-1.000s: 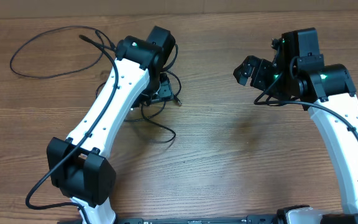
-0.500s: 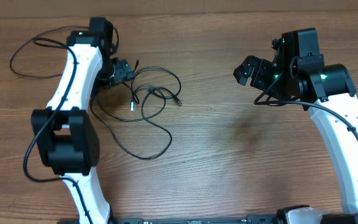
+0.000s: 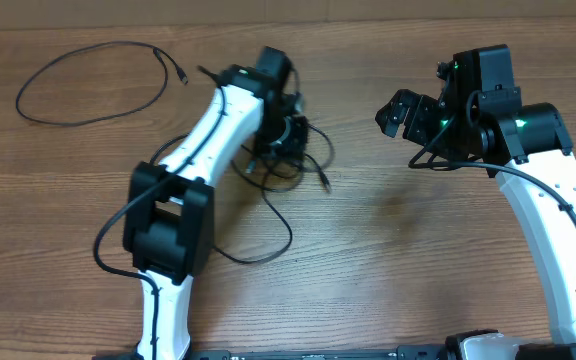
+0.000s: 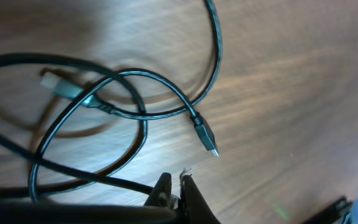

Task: Untangle cables
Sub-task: 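Pull the strand toward the back left with the left gripper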

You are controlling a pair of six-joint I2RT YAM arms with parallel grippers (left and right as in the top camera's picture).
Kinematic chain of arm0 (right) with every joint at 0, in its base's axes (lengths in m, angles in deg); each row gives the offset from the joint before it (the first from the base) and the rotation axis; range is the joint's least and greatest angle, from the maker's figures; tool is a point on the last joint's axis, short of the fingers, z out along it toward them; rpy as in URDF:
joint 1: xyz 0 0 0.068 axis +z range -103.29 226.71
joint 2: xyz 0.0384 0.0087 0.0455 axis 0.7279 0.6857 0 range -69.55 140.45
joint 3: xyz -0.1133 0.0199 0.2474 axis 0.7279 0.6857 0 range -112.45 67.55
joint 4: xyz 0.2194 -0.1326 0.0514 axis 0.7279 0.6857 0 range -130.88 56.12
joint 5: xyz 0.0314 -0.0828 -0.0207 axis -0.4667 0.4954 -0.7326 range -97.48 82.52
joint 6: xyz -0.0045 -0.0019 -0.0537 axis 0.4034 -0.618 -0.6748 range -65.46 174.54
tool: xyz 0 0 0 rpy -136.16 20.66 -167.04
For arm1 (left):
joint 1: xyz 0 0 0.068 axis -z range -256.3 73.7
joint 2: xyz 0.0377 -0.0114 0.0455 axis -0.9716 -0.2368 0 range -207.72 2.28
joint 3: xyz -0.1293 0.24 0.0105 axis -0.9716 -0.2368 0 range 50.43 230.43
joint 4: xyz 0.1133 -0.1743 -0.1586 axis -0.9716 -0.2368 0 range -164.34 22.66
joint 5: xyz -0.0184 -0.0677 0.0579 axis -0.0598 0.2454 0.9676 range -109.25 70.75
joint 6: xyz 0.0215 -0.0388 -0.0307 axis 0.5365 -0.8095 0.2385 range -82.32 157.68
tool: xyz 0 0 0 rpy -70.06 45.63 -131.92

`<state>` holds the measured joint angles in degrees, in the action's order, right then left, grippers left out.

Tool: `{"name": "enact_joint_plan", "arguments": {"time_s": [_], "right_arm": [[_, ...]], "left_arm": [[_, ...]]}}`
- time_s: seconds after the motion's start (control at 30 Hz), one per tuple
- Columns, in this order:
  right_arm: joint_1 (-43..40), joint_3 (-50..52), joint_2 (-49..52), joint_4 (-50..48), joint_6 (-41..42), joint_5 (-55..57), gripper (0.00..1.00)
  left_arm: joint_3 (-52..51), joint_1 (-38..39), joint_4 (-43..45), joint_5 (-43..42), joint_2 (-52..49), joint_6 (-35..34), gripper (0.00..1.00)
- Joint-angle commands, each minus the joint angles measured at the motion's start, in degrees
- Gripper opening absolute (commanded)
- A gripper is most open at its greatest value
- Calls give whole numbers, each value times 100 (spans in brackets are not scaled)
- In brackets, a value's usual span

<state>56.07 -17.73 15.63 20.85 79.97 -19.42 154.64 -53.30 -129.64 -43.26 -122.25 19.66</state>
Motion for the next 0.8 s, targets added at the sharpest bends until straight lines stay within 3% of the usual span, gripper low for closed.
{"name": "enact_joint_plan", "arguments": {"time_s": [0.0,0.07,0.1,0.2,0.27,0.37,0.47,0.63,0.77], "right_arm": [[-11,-31,-24,-11,-37,55,100],[-11,-31,-24,-11,-37,55,100],[-11,-31,-24,-9,-37,55,100],[-11,-31,-24,-9,-37,55,100],[-11,-31,-24,-9,-37,55,100],[-11,-31,-24,-9,-37,55,100],[-11,-31,-24,-9,-39,55,100],[-11,-31,-24,-9,-39,55,100],[-11,-31,-24,-9,-37,55,100]], "left_arm": [[535,223,-197,-33,-81,-42,22],[1043,162,-481,155,-81,-44,69],[1353,68,-693,284,-81,-44,76],[2734,-546,-1637,719,-81,-74,81],[3294,-1034,-1895,1252,-81,-350,100],[3456,-1690,-1875,1867,-79,-763,100],[3128,-2769,-1552,2337,-83,-2022,100],[1751,-3532,50,2573,-83,-2249,100],[723,-3705,990,2568,-83,-3064,100]]}}
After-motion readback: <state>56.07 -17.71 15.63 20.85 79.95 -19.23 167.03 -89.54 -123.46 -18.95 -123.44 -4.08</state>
